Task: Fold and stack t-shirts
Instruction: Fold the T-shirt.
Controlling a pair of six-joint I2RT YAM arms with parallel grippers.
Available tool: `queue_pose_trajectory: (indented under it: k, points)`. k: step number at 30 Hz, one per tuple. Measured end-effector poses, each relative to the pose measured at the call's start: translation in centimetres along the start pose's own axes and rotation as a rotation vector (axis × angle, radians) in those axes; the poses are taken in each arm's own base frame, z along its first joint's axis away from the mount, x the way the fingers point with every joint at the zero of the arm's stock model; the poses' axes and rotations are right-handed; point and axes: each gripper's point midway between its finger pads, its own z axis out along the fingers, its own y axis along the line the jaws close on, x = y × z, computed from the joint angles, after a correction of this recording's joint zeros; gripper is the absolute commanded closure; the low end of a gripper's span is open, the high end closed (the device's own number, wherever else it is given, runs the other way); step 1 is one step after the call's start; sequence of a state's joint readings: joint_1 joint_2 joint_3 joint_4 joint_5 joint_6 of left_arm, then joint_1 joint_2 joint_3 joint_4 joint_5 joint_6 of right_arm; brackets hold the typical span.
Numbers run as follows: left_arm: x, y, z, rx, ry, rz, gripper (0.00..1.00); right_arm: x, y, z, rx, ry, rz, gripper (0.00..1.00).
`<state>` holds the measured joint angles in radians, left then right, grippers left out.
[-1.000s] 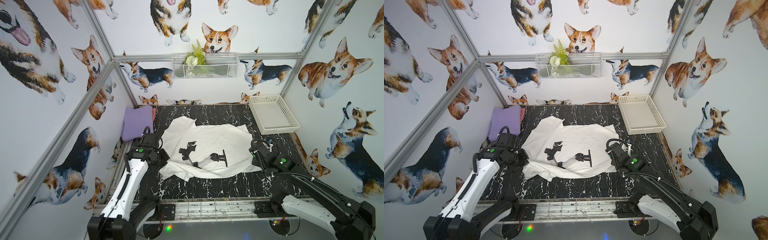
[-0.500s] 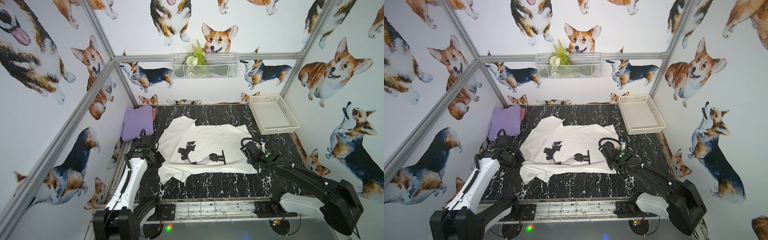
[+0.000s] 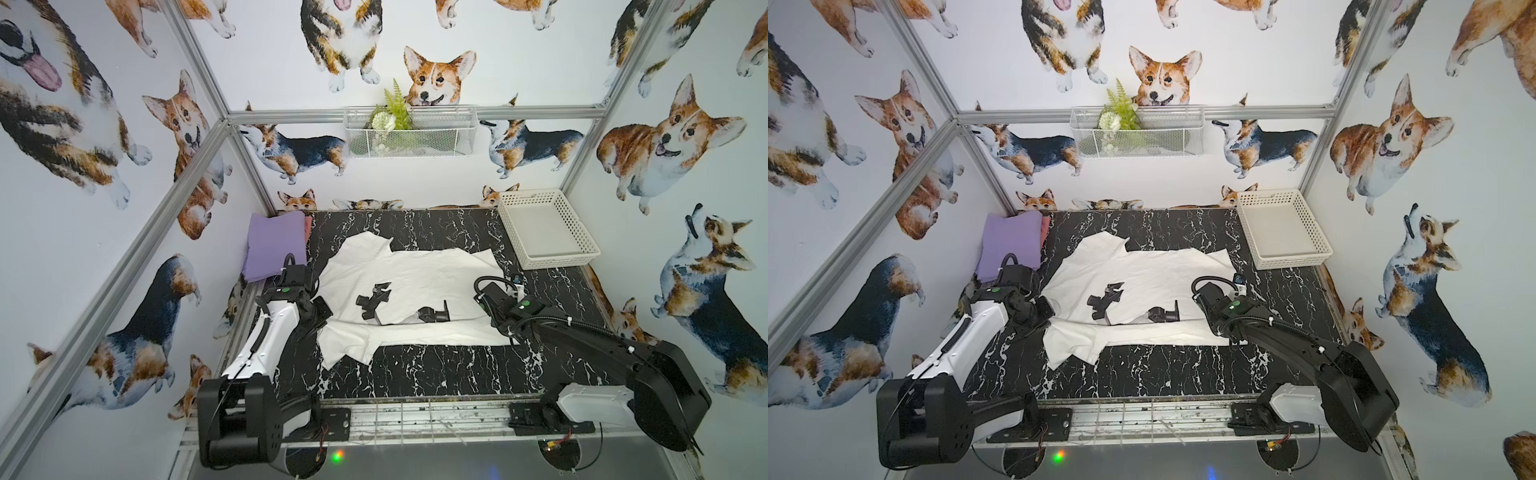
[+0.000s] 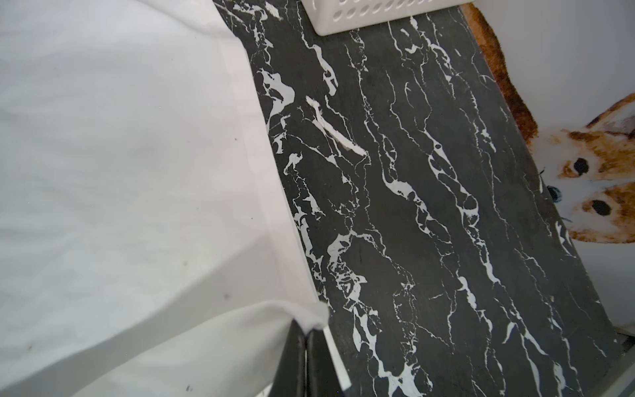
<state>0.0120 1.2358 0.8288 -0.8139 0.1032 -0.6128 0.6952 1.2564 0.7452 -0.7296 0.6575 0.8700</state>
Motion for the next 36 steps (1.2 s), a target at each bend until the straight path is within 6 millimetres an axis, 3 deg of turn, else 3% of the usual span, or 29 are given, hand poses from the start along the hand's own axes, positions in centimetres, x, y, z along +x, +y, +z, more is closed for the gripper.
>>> queue_pose_trajectory:
  k: [5, 16, 19, 23, 26, 28, 31, 36]
  points:
    - [-0.3, -0.3, -0.1, 0.01, -0.007, 0.008, 1.0, -0.5, 0.0, -0.5, -0.01, -0.008, 0.028, 1.0]
    - [-0.7, -1.0, 1.0, 0.028, 0.013, 0.023, 1.0, 0.8, 0.0, 0.9, 0.064, 0.038, -0.025, 1.0]
    - [-1.3, -1.9, -0.3, 0.067, -0.021, 0.034, 1.0, 1.1, 0.2, -0.1, 0.031, 0.036, -0.013, 1.0]
    - [-0.7, -1.8, -2.4, 0.089, -0.045, 0.044, 1.0, 1.1, -0.1, -2.4, -0.032, 0.007, 0.012, 1.0]
    - [0.0, -1.9, -5.1, 0.124, -0.079, 0.05, 1.0, 0.9, -0.6, -4.7, -0.072, -0.015, 0.024, 1.0]
    - [0.8, -1.8, -7.0, 0.155, -0.109, 0.057, 1.0, 0.8, -0.8, -6.8, -0.125, -0.036, 0.036, 1.0]
    - [2.9, -0.6, -8.4, 0.158, -0.1, 0.057, 1.0, 1.6, -1.8, -8.2, -0.142, -0.034, 0.034, 1.0]
    - [9.2, 2.1, -5.7, 0.089, 0.092, 0.08, 1.0, 3.7, -3.1, -10.4, -0.16, -0.027, -0.037, 1.0]
